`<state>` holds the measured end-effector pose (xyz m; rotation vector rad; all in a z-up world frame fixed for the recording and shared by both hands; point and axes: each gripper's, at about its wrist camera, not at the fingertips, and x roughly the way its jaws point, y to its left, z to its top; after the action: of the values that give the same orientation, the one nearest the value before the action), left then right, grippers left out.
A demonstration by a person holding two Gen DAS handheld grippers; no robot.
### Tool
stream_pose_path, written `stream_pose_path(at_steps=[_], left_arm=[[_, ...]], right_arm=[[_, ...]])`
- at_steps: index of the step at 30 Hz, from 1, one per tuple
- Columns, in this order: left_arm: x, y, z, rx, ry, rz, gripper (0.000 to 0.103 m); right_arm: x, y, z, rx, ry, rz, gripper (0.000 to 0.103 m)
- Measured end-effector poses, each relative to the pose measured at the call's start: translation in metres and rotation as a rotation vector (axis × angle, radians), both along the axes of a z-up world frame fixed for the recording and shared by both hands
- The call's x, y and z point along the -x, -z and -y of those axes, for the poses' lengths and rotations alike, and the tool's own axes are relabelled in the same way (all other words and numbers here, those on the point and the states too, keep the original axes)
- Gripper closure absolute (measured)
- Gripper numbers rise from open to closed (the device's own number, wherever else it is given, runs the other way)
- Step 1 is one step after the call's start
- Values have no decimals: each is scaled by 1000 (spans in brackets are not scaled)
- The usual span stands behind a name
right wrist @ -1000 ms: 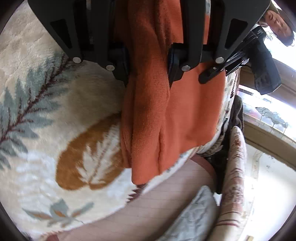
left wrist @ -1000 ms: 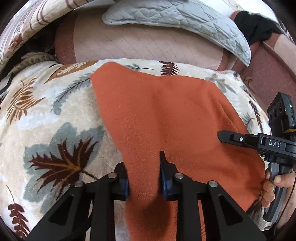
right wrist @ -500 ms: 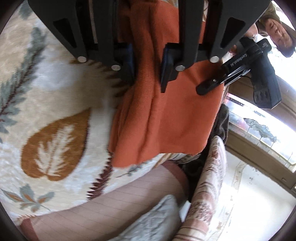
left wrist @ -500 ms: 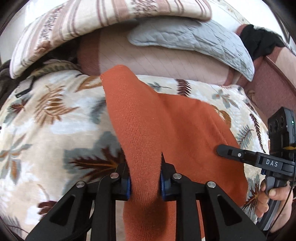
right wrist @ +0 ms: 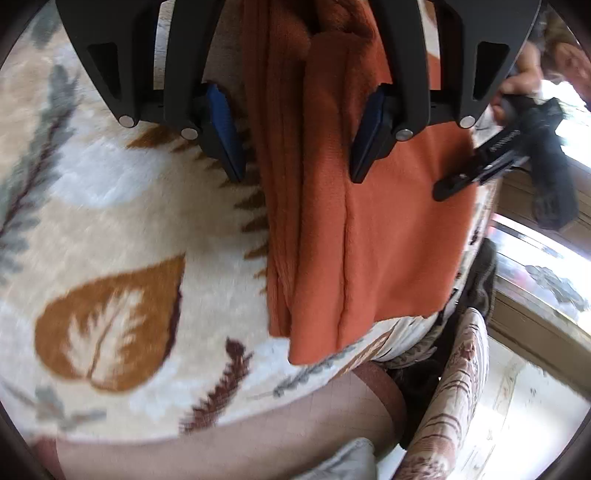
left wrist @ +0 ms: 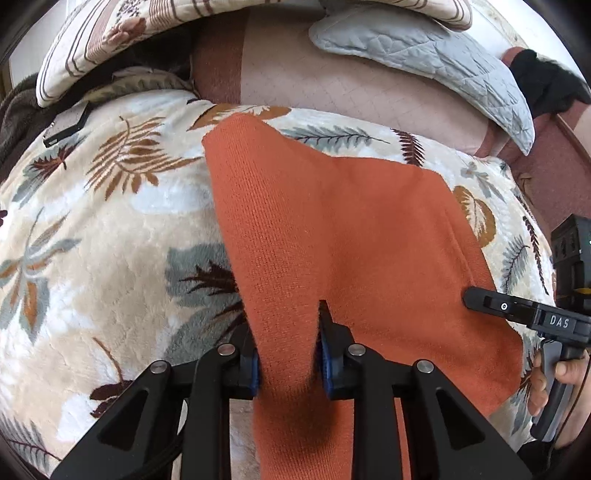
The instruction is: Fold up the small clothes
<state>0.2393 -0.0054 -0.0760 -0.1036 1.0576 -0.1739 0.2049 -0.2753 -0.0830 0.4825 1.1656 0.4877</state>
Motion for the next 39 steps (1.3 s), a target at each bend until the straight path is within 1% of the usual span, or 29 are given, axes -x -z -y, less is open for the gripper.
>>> stream_pose_path(at_steps=[2,4,6,7,8,9,11,13,15,17,20,25,27,29,30,31,32,33,34,35,36,37,39], left_arm=[[-1,4,-1,-4,13,-5,76],[-2,7,-1,2,20,-16,75],[-4,11,-3,14,19,-25,74],[-5,11,-3,12,18,-26,74],[-5,12,-2,4,20,-24,74],[-5,11,-1,-6,24,-16,74],[-1,6,3,-24,32,7,79],[0,1,5,-29,34,23,80],[1,-6,2,-17,37,33,81],[1,-13,1,-28,42,49,81],[-1,-25,-5,-78,51,80,81],[-16,-42,-22,-98,29,111,81],[-24,-37,-30,-104,27,95,80],[-32,-17,-37,-105,25,53,79],[-34,-6,-41,-115,17,36,77],[-34,1,-45,-114,11,32,66],[-32,8,-52,-89,-4,46,58],[-29,10,-59,-55,-20,65,55],[-27,10,-63,-40,-29,69,51],[-25,9,-65,-36,-32,72,50],[-22,6,-65,-43,-29,81,50],[-18,2,-64,-67,-27,94,50],[-8,-7,-61,-116,-24,123,51]], right_arm=[[-4,14,4,-100,-8,-51,44],[-7,26,6,-183,-16,-74,44],[-12,31,6,-218,-14,-74,56],[-15,36,1,-229,-19,-76,65],[-16,39,-2,-228,-22,-73,69],[-14,38,-7,-209,-23,-61,70],[-10,27,-13,-157,-28,-24,74],[-5,15,-17,-127,-23,15,75],[1,4,-18,-135,-1,45,76],[7,-9,-20,-146,5,82,77],[12,-22,-33,-153,-3,126,77],[2,-29,-57,-134,13,174,77],[-6,-30,-65,-118,18,191,77],[-17,-23,-77,-81,13,193,77],[-18,-14,-76,-52,8,179,76],[-20,-5,-78,-14,10,168,72],[-20,3,-78,15,10,159,65],[-19,9,-77,25,12,161,63],[-18,12,-74,25,20,169,59],[-18,13,-70,12,20,169,58],[-19,10,-69,22,21,166,57],[-18,6,-68,45,26,176,55],[-12,-7,-67,110,36,225,55]])
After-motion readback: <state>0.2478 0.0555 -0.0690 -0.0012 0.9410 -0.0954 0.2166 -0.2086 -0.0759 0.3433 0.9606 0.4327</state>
